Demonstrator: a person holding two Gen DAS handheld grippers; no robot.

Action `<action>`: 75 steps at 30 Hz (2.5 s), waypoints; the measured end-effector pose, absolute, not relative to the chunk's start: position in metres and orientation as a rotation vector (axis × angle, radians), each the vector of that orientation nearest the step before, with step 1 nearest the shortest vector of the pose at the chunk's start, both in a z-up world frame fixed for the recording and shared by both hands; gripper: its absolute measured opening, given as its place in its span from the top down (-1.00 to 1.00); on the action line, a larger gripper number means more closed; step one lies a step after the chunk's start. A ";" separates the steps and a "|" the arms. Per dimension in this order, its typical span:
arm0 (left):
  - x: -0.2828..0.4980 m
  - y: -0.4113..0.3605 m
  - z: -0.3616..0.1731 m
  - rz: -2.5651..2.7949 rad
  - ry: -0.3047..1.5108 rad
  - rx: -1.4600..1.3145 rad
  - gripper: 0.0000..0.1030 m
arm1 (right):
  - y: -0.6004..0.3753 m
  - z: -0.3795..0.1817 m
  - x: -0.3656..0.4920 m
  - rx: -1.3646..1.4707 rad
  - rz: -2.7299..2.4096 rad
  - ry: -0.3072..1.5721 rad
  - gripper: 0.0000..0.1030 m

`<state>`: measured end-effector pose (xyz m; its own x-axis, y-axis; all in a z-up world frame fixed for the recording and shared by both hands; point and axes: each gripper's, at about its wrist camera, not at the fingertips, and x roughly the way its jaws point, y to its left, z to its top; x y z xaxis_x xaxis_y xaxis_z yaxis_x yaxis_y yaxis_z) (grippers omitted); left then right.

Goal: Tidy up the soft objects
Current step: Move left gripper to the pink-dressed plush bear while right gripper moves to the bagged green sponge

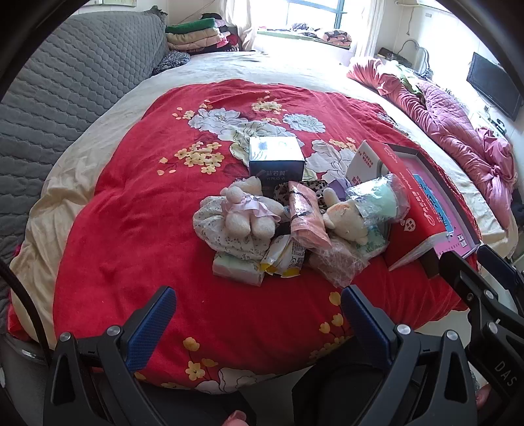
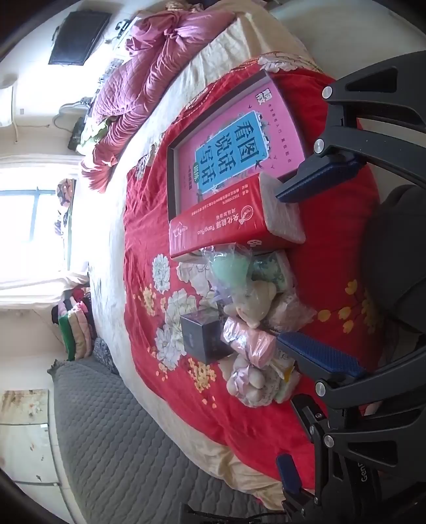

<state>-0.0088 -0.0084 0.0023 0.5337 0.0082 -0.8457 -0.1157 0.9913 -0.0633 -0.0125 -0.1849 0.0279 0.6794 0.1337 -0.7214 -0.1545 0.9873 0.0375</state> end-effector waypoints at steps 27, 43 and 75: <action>-0.009 -0.001 0.000 0.049 0.998 -0.170 -0.97 | -0.185 0.022 -0.011 -0.045 0.157 0.803 -0.59; 0.015 0.052 -0.017 0.074 1.034 -0.315 -0.97 | -0.180 0.009 0.023 -0.090 0.141 0.811 -0.59; 0.115 0.041 -0.055 -0.014 1.163 -0.220 0.20 | -0.132 -0.038 0.105 -0.441 0.120 0.894 -0.58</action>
<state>0.1146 0.0412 -0.0548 0.3992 -0.1247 -0.9083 -0.1030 0.9783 -0.1796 0.1050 -0.1319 -0.0381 0.6265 -0.0807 -0.7752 -0.2817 0.9039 -0.3218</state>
